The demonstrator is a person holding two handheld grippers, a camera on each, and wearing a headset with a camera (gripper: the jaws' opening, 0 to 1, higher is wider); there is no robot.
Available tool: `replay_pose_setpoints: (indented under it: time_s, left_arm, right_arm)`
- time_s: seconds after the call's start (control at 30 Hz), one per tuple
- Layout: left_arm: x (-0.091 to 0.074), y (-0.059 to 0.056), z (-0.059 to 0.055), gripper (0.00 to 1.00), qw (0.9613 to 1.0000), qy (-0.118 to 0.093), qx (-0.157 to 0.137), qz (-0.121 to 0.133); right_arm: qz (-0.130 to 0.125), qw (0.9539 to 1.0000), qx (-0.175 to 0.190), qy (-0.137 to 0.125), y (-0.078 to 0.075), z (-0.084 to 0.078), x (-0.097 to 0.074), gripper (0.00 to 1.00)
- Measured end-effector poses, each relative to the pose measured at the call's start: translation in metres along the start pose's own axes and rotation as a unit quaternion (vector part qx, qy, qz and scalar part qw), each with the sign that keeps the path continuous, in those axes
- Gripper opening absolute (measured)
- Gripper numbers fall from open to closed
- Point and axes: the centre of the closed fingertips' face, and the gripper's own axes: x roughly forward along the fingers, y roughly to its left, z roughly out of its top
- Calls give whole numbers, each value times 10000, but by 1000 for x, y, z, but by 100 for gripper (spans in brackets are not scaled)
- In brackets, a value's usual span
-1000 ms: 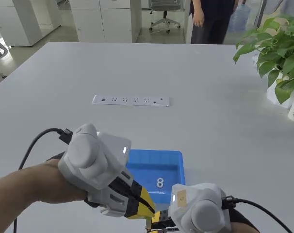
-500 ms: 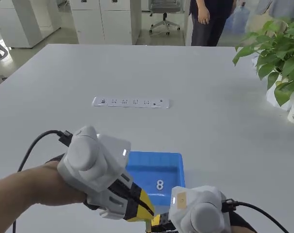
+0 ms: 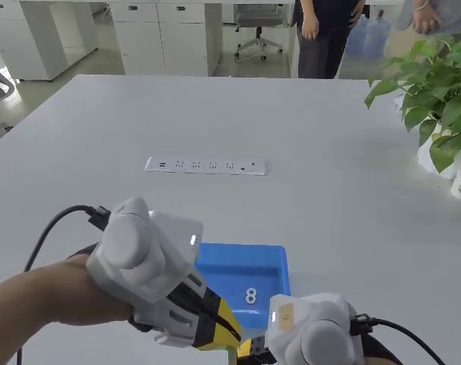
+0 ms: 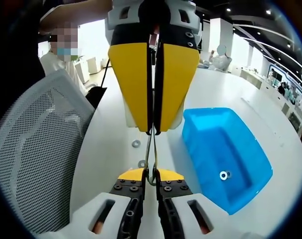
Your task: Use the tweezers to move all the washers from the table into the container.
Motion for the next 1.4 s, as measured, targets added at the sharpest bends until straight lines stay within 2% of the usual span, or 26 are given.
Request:
replay_pose_setpoints:
  time_s: [0.57,0.9,1.4]
  left_arm:
    - [-12,3,16,4,10000,-4,62,3]
    - [-27,7,29,4,9999,-8,143,82]
    - [-44,24,44,4,9992,-57,282,268]
  right_arm:
    - [-97,9999,-47,-90,-5,12,-15,9]
    - [-181,9995,-196,-176,-13,31,-26,9]
    - [-320,9985,-396,-224,-33,48,-39,9]
